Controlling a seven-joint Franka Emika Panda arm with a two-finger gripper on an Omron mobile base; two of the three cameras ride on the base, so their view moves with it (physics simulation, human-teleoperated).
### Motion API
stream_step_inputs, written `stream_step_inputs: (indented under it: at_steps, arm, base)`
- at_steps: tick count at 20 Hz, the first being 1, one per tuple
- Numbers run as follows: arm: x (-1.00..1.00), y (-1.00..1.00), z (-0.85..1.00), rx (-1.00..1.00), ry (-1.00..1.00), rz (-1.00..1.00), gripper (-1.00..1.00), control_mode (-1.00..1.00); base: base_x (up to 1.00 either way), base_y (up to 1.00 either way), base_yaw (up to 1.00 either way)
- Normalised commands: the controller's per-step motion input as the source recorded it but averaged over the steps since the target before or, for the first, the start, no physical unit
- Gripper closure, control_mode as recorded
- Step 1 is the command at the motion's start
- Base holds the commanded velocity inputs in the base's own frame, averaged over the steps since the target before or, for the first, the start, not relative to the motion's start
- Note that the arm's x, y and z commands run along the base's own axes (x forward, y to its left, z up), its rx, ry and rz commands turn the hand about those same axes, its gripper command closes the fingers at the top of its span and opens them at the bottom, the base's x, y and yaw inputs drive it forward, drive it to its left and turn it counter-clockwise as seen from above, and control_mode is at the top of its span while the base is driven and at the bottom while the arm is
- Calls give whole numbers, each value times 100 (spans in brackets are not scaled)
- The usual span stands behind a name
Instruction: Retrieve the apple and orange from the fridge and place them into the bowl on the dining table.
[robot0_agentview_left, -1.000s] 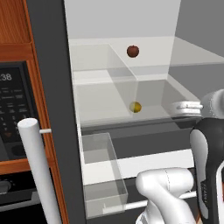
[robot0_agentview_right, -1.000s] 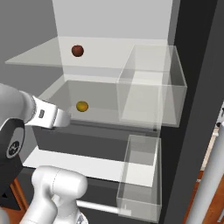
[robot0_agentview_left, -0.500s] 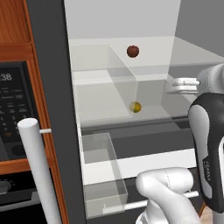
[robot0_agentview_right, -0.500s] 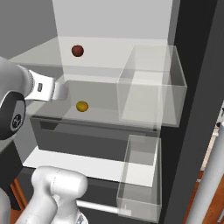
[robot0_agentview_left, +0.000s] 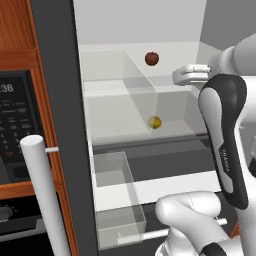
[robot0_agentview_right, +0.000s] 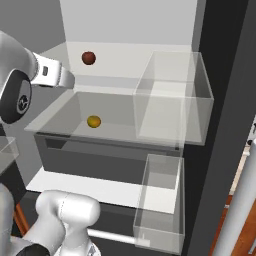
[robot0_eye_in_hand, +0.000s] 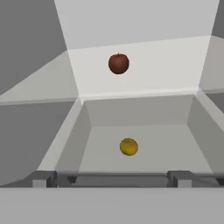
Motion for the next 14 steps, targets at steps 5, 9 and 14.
stream_step_inputs:
  at_steps: [5,9,14]
  arm:
    - [65,0,0,-2,0,0,-100,-100]
    - [79,0,0,-2,0,0,-100,-100]
    - [88,0,0,-2,3,0,-100,-100]
  base:
    - [0,0,0]
    - [0,0,0]
    - [0,0,0]
